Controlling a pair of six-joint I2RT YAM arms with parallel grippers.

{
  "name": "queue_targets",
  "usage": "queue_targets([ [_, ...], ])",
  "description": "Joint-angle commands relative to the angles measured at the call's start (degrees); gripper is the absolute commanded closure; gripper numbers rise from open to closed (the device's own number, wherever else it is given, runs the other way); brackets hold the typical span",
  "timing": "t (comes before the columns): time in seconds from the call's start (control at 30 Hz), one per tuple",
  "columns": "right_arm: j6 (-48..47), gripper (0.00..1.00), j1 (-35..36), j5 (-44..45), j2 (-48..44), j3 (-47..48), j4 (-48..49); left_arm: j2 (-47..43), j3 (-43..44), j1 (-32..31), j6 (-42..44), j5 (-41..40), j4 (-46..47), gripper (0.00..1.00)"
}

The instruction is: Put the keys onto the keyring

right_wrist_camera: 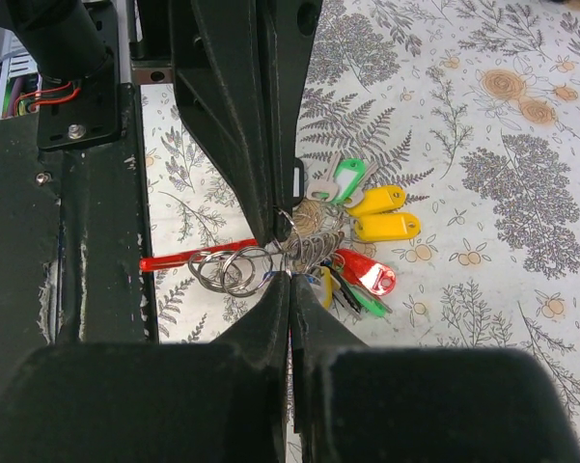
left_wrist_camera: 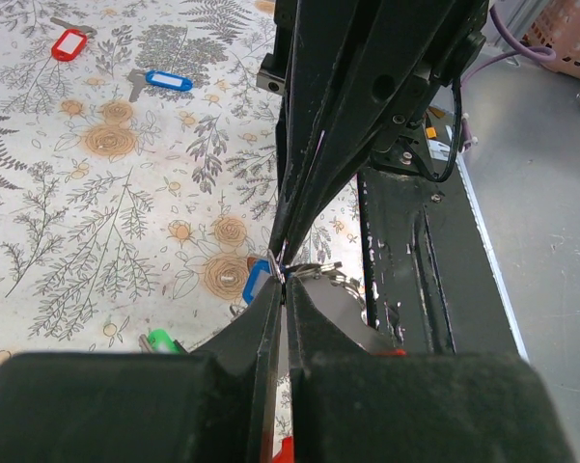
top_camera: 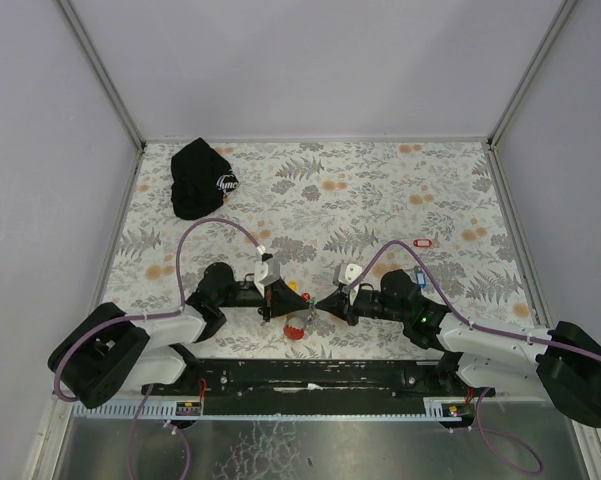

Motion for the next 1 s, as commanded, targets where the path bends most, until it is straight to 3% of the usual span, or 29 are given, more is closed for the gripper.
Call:
queue_targets([
  [0.0,-0.10,1.00,0.12,1.78,-0.17,2.35,4.12,0.49,2.29,-1.86,1.39,1.66,0.63,1.00],
  [0.37,0.09,1.00,0.16,5.65,-1.94,2.27,3.01,-0.39,2.72,-2.93,3.08,-0.69,-2.23,1.00],
  [0.57,1.05,1.00,0.12,8.47,-4.30,2.65,-1.92,-3.56,1.28,-2.93,4.36,-8.94,-3.99,1.00],
  [0.7,5.47,1.00,0.18,13.50,-5.37,4.88,-10.31,-5.10,0.52,-2.90,5.01,-11.16,-4.65,1.00],
  [0.97,19.92,1.00,0.12,23.48,-6.66,11.57,-36.73,-9.73,-0.75,-2.79,6.22,-14.61,-6.64,1.00],
])
